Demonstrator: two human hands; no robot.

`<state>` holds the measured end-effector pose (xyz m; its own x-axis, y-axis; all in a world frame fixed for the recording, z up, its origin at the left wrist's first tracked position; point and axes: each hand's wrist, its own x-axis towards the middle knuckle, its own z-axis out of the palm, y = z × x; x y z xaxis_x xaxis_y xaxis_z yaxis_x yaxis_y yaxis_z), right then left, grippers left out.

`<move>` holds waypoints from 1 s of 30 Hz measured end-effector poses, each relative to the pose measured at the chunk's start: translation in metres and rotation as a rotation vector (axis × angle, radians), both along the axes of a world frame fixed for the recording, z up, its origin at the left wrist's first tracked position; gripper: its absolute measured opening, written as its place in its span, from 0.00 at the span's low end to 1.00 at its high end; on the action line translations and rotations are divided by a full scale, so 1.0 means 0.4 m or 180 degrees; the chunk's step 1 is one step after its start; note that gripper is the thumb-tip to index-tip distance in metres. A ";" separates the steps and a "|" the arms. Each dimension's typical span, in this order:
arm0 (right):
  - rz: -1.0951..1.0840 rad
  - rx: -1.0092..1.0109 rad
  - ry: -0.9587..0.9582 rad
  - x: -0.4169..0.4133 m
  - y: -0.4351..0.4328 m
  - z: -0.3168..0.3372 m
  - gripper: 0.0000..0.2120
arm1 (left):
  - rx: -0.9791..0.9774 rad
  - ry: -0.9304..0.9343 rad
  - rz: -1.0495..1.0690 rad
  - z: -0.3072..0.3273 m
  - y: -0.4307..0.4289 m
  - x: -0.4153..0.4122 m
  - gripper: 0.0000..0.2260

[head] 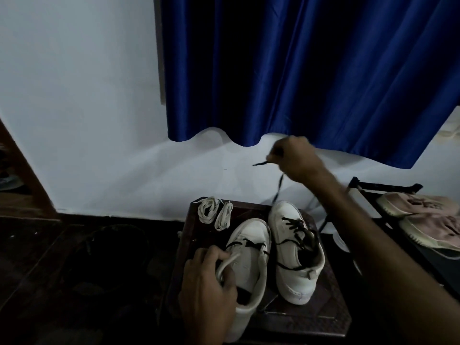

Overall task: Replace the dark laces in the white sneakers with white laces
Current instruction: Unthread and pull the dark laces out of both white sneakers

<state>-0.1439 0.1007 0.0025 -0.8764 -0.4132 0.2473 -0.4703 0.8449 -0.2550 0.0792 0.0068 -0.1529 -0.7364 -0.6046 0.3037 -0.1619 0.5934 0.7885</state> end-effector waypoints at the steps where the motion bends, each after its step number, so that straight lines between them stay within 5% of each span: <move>1: 0.0033 -0.0060 -0.0094 -0.019 -0.015 -0.026 0.06 | -0.0036 0.0029 -0.0021 0.000 -0.001 0.001 0.14; 4: 0.0173 -0.0055 -0.0497 -0.012 -0.037 -0.108 0.07 | -0.0165 0.0061 -0.0105 0.002 -0.001 0.004 0.09; 7: 0.0411 0.0062 -0.0388 0.059 -0.009 -0.154 0.16 | -0.0360 -0.0090 -0.0249 0.017 0.000 0.007 0.18; 9: 0.0519 -0.0390 -0.0343 0.114 0.043 -0.163 0.13 | -0.0815 -0.0078 -0.0436 0.042 0.000 0.001 0.22; 17: 0.1072 0.0011 -0.1016 0.164 0.159 -0.225 0.09 | -0.2017 -0.0784 -0.1254 0.108 0.011 -0.139 0.10; 26: 0.1156 0.0014 -0.0882 0.153 0.157 -0.281 0.13 | -0.2178 -0.0879 -0.1400 0.092 0.024 -0.172 0.12; 30: 0.1081 0.0013 -0.0962 0.146 0.154 -0.284 0.08 | -0.1418 -0.0763 -0.0893 0.113 -0.028 -0.181 0.08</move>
<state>-0.0853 0.1623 -0.1111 -0.7235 -0.6903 -0.0010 -0.6260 0.6567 -0.4206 0.0070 -0.0044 -0.1076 -0.9297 -0.2282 0.2892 -0.0938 0.9058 0.4133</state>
